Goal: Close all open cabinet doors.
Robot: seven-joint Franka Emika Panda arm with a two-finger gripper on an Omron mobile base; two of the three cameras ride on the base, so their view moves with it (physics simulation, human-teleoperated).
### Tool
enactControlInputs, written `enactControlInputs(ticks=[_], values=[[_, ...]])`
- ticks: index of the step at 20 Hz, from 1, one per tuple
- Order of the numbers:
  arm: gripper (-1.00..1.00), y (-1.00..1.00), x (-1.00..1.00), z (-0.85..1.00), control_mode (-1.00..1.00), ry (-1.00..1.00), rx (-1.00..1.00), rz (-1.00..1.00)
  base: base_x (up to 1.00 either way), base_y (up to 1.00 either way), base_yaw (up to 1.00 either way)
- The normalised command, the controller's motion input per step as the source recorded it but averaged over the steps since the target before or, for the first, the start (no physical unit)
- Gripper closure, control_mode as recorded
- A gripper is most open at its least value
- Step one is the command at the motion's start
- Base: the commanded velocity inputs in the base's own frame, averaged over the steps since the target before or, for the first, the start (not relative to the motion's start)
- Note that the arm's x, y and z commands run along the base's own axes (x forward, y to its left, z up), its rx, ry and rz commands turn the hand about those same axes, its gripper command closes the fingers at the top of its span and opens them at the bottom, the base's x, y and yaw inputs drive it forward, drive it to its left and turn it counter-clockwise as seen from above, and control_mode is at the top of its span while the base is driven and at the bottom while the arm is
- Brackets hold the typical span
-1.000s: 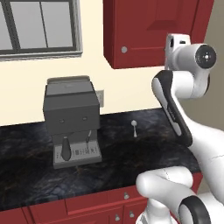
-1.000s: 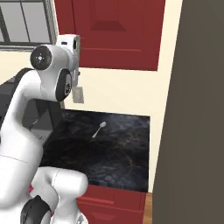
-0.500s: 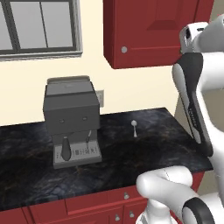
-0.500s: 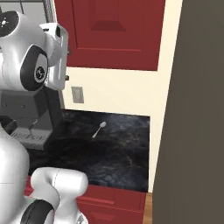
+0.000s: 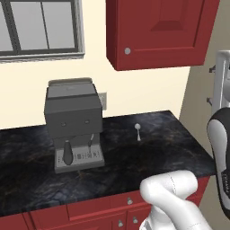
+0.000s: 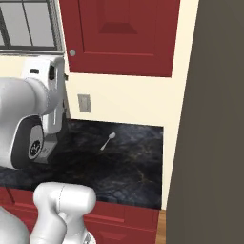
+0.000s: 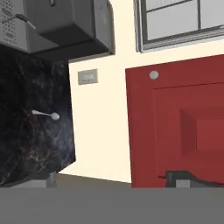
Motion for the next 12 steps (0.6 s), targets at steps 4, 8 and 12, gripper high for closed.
enactControlInputs(ticks=[4,8,12], values=[[-1.00,0.00,-0.10,-0.07,-1.00,-0.15,0.11,0.00,0.00,0.00,0.00],[-1.00,0.00,-0.08,-0.09,-1.00,-0.11,0.09,0.00,0.00,0.00,0.00],[-1.00,0.00,0.00,-0.02,-1.00,-0.01,0.05,0.02,0.00,0.00,0.00]])
